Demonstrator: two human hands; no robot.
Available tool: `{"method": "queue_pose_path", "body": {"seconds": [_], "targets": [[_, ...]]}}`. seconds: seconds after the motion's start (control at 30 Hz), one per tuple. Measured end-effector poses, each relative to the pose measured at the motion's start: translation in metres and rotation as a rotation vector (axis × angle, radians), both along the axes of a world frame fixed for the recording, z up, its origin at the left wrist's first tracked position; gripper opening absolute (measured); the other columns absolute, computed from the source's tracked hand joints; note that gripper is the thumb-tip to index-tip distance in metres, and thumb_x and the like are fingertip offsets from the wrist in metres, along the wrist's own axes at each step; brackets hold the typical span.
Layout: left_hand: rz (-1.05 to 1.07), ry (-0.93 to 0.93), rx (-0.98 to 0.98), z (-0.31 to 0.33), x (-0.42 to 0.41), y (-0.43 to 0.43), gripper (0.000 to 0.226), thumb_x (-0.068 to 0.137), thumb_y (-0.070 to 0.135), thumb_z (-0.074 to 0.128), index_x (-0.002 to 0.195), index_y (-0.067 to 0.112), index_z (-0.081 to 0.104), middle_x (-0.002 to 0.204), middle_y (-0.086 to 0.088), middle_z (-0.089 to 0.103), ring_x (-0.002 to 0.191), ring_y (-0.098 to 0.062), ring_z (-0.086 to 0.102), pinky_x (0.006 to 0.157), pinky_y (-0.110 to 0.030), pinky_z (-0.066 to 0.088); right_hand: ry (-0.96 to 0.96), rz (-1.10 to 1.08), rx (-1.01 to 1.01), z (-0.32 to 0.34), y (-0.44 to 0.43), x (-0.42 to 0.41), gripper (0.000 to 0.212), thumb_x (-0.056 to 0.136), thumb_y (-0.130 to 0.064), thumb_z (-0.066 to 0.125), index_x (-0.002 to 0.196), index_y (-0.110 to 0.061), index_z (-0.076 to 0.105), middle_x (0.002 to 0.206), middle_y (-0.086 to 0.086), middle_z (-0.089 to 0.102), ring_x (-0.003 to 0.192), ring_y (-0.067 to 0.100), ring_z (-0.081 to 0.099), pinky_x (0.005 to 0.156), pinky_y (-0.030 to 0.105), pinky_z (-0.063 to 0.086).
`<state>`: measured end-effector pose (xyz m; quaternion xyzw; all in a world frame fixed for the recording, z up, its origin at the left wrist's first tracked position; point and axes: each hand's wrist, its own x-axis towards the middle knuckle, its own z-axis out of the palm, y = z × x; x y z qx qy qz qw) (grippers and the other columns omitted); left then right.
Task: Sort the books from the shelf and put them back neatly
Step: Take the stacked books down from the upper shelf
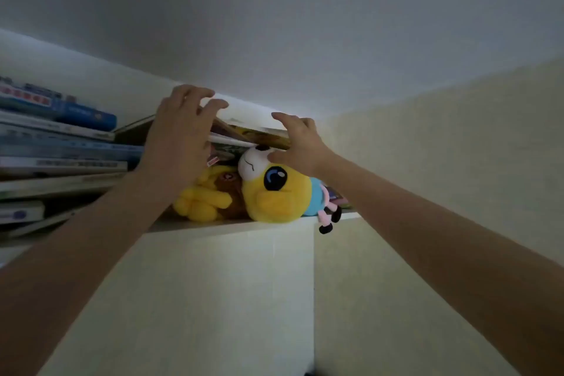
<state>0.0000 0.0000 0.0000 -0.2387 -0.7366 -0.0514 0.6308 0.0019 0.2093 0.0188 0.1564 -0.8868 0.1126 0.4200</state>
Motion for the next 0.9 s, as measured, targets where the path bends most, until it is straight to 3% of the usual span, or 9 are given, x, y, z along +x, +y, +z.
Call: {"method": "queue_pose_path", "body": {"seconds": [0.1, 0.2, 0.33, 0.47, 0.53, 0.67, 0.73, 0.8, 0.9], "targets": [[0.108, 0.079, -0.026, 0.006, 0.003, -0.008, 0.077, 0.066, 0.008, 0.08, 0.135, 0.014, 0.047, 0.139, -0.017, 0.044, 0.128, -0.037, 0.034, 0.101, -0.048, 0.027, 0.035, 0.007, 0.107, 0.013, -0.026, -0.019, 0.084, 0.083, -0.03, 0.071, 0.15, -0.017, 0.022, 0.151, 0.007, 0.032, 0.137, 0.03, 0.022, 0.108, 0.039, 0.028], [0.138, -0.211, 0.063, 0.017, 0.002, -0.02, 0.088, 0.074, 0.031, 0.079, 0.146, 0.02, 0.028, 0.136, -0.016, 0.046, 0.119, -0.034, 0.048, 0.097, -0.045, 0.037, 0.019, -0.007, 0.19, 0.021, -0.05, -0.039, 0.086, 0.08, -0.039, 0.073, 0.149, -0.018, 0.026, 0.148, 0.006, 0.037, 0.134, 0.028, 0.028, 0.105, 0.037, 0.029], [0.127, -0.414, 0.061, 0.032, -0.006, -0.031, 0.07, 0.075, 0.045, 0.075, 0.132, 0.02, 0.044, 0.125, -0.009, 0.057, 0.112, -0.029, 0.053, 0.094, -0.043, 0.042, 0.022, -0.003, 0.222, 0.03, -0.061, -0.056, 0.068, 0.078, -0.041, 0.074, 0.136, -0.021, 0.044, 0.124, 0.003, 0.058, 0.112, 0.024, 0.052, 0.08, 0.031, 0.04], [0.019, -0.41, 0.031, 0.037, -0.018, -0.037, 0.049, 0.078, 0.035, 0.075, 0.12, 0.022, 0.054, 0.116, -0.004, 0.063, 0.105, -0.025, 0.058, 0.092, -0.041, 0.047, 0.093, -0.057, 0.312, 0.038, -0.071, -0.062, 0.068, 0.073, -0.038, 0.076, 0.132, -0.026, 0.046, 0.124, 0.002, 0.053, 0.11, 0.021, 0.052, 0.073, 0.031, 0.04], [0.016, -0.385, 0.03, 0.038, -0.024, -0.04, 0.048, 0.078, 0.031, 0.076, 0.121, 0.026, 0.054, 0.117, -0.002, 0.064, 0.105, -0.024, 0.058, 0.089, -0.039, 0.045, 0.087, -0.03, 0.304, 0.039, -0.074, -0.066, 0.061, 0.075, -0.036, 0.075, 0.129, -0.024, 0.051, 0.126, 0.004, 0.049, 0.113, 0.022, 0.049, 0.073, 0.032, 0.039], [0.02, -0.339, 0.028, 0.04, -0.026, -0.039, 0.047, 0.078, 0.028, 0.076, 0.121, 0.027, 0.056, 0.119, -0.003, 0.064, 0.107, -0.025, 0.058, 0.089, -0.039, 0.045, 0.073, -0.029, 0.263, 0.032, -0.074, -0.06, 0.043, 0.083, -0.038, 0.068, 0.121, -0.024, 0.055, 0.109, -0.003, 0.058, 0.117, 0.021, 0.05, 0.076, 0.033, 0.037], [0.057, -0.298, 0.037, 0.039, -0.026, -0.035, 0.047, 0.078, 0.029, 0.075, 0.122, 0.029, 0.056, 0.118, -0.002, 0.064, 0.106, -0.025, 0.058, 0.084, -0.035, 0.042, 0.137, -0.053, 0.244, 0.028, -0.073, -0.059, 0.037, 0.088, -0.034, 0.063, 0.122, -0.024, 0.055, 0.098, -0.004, 0.056, 0.099, 0.018, 0.053, 0.071, 0.031, 0.032], [0.074, -0.248, 0.051, 0.04, -0.026, -0.032, 0.05, 0.08, 0.03, 0.074, 0.125, 0.03, 0.054, 0.119, -0.002, 0.063, 0.107, -0.024, 0.058, 0.083, -0.034, 0.041, 0.217, -0.06, 0.23, 0.025, -0.07, -0.061, 0.032, 0.091, -0.025, 0.057, 0.123, -0.026, 0.054, 0.101, -0.002, 0.061, 0.089, 0.017, 0.053, 0.067, 0.028, 0.029], [-0.045, -0.215, 0.119, 0.044, -0.026, -0.03, 0.059, 0.078, 0.029, 0.076, 0.13, 0.03, 0.049, 0.128, 0.001, 0.06, 0.114, -0.023, 0.056, 0.089, -0.038, 0.044, 0.28, -0.02, 0.17, 0.026, -0.063, -0.062, 0.036, 0.089, -0.014, 0.052, 0.123, -0.027, 0.055, 0.107, -0.002, 0.064, 0.097, 0.02, 0.057, 0.056, 0.026, 0.025]]}}
